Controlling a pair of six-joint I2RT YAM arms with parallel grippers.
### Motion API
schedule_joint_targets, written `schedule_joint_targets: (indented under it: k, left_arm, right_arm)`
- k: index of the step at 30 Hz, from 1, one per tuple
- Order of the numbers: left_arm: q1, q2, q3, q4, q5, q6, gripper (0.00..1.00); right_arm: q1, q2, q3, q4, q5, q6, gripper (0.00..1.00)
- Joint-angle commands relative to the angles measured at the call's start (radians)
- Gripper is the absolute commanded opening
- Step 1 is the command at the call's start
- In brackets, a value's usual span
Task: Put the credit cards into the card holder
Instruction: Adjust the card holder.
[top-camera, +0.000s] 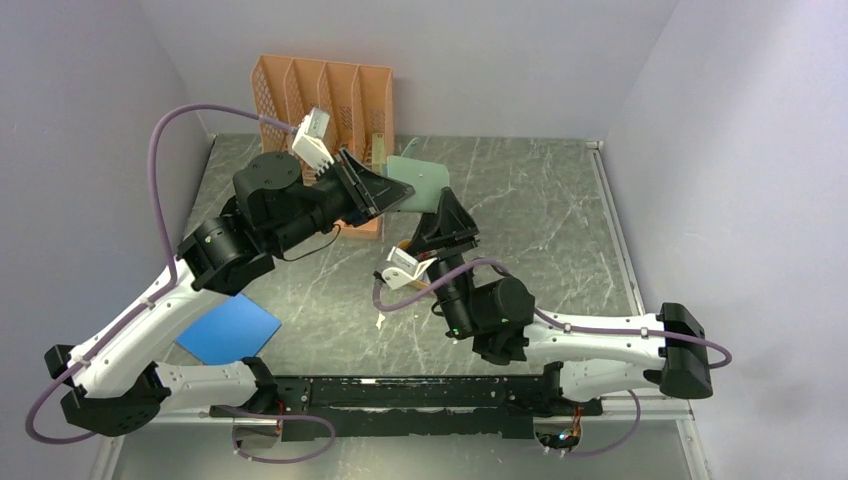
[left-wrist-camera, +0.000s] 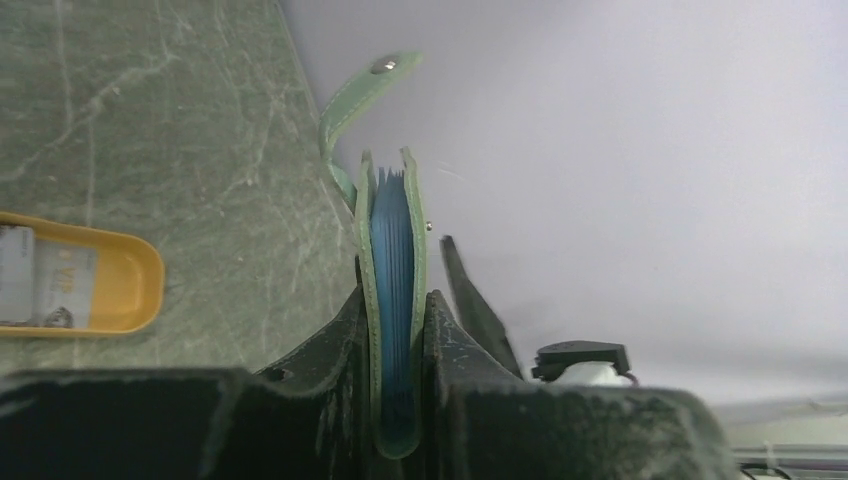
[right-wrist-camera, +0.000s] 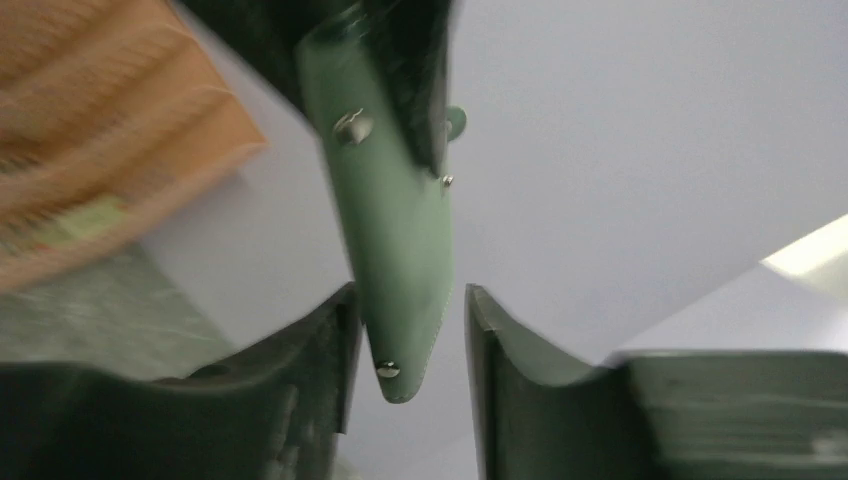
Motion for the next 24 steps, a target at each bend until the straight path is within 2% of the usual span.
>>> schedule_joint_targets:
  k: [1,2,3,4,6,9,13,15,19,24]
  left_arm:
    - [0.007,-0.037,-0.045,0.063,-0.035,0.083,0.05]
    - [0.008,-0.048,-0.046,0.056,-0.049,0.122,0.05]
    - [0.01,-0.064,-0.046,0.046,-0.058,0.164,0.05]
    - [0.014,-0.078,-0.045,0.036,-0.061,0.219,0.05]
    - [0.018,-0.107,-0.034,-0.009,-0.049,0.346,0.05]
    - [0.018,-0.165,-0.045,-0.06,0.066,0.545,0.05]
    - [0.019,-0.238,-0.069,-0.141,0.241,0.746,0.05]
    - [0.018,-0.265,-0.064,-0.176,0.32,0.817,0.05]
    - [0.018,-0.316,-0.058,-0.168,0.494,0.917,0.05]
    - [0.018,-0.311,-0.01,-0.172,0.675,1.015,0.05]
  right_arm:
    - [0.056,-0.032,0.129,-0.333,0.072,0.27,0.61]
    - [0.057,-0.043,0.168,-0.485,0.071,0.387,0.9]
    - [0.058,-0.056,0.21,-0.642,0.05,0.537,0.99]
    - [0.058,-0.064,0.267,-0.823,0.005,0.686,1.0]
    - [0.045,-0.078,0.374,-1.07,-0.082,0.939,1.0]
    - [-0.042,-0.129,0.456,-1.297,-0.395,1.259,1.0]
    - [-0.293,-0.209,0.448,-1.336,-0.931,1.527,1.0]
    - [-0.394,-0.228,0.441,-1.322,-1.132,1.615,1.0]
    - [-0.446,-0.245,0.423,-1.277,-1.35,1.759,1.0]
    - [-0.494,-0.269,0.339,-1.081,-1.591,1.955,1.0]
